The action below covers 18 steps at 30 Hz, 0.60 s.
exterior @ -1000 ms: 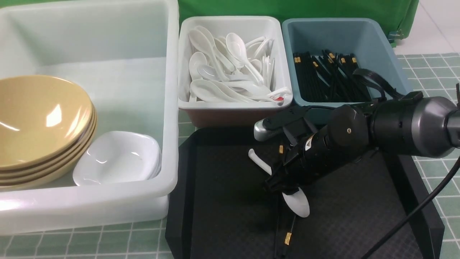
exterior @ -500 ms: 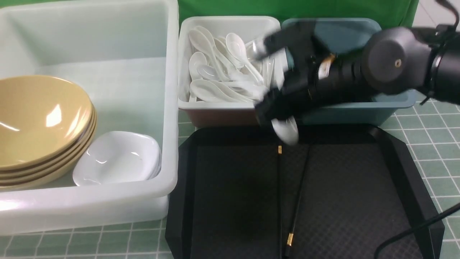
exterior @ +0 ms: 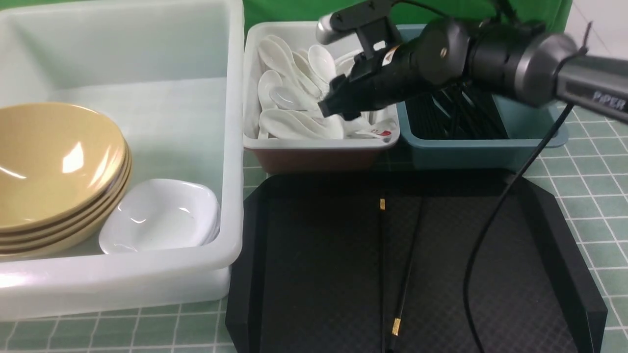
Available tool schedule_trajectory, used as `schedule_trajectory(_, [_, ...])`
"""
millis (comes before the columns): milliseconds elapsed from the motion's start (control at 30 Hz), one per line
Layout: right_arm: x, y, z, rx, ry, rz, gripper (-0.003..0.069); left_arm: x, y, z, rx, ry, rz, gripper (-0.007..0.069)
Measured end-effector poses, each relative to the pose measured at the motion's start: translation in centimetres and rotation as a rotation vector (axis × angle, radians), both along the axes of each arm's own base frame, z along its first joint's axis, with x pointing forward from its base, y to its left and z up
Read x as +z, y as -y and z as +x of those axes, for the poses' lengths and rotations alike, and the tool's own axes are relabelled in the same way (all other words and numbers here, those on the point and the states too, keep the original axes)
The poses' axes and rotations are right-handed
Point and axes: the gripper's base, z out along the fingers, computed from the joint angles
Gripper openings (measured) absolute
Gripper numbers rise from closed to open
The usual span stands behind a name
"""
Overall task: On blue table put chopsticks spoon bowls plates into blue grey white boxes.
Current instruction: 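Place the white spoon into the bin of spoons with the right gripper, then grasp the chopsticks with the right gripper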
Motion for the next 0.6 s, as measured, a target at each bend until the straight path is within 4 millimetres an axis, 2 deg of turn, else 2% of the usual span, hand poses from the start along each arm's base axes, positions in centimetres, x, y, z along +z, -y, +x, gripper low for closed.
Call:
schedule_trajectory(67, [0.9,0.6,-1.2,0.034,-0.109,-0.042,0.0399,0.0,0.0,0.0,0.0,0.001,0.0,0.0002])
schedule_trajectory(133, [1.6,0.9,-2.8,0.075,-0.198,-0.085,0.0354,0.0,0.0,0.0,0.0,0.001,0.0,0.0002])
schedule_trajectory(200, [1.1,0.7,-4.7,0.128,-0.292,-0.136,0.029,0.0,0.0,0.0,0.0,0.001,0.0,0.0002])
schedule_trajectory(233, [0.3,0.3,-6.1,0.162,-0.344,-0.166,0.0235,0.0,0.0,0.0,0.0,0.001,0.0,0.0002])
schedule_trajectory(300, [-1.8,-0.6,-8.3,0.222,-0.415,-0.217,0.0168,0.0,0.0,0.0,0.0,0.001,0.0,0.0002])
schedule_trajectory(367, [-3.7,-1.4,-10.1,0.265,-0.461,-0.254,0.013,0.0,0.0,0.0,-0.001,0.001,0.0,0.0002])
schedule_trajectory(433, [-6.6,-2.4,-12.5,0.328,-0.491,-0.299,0.007,0.0,0.0,0.0,-0.001,0.001,0.0,0.0002])
schedule_trajectory(533, [-8.7,-2.5,-13.8,0.35,-0.508,-0.327,0.0043,0.0,0.0,0.0,-0.002,0.001,-0.003,0.0002])
schedule_trajectory(600, [-9.3,-2.2,-14.1,0.345,-0.514,-0.334,0.0043,0.0,0.0,0.0,-0.002,0.001,-0.003,0.0002])
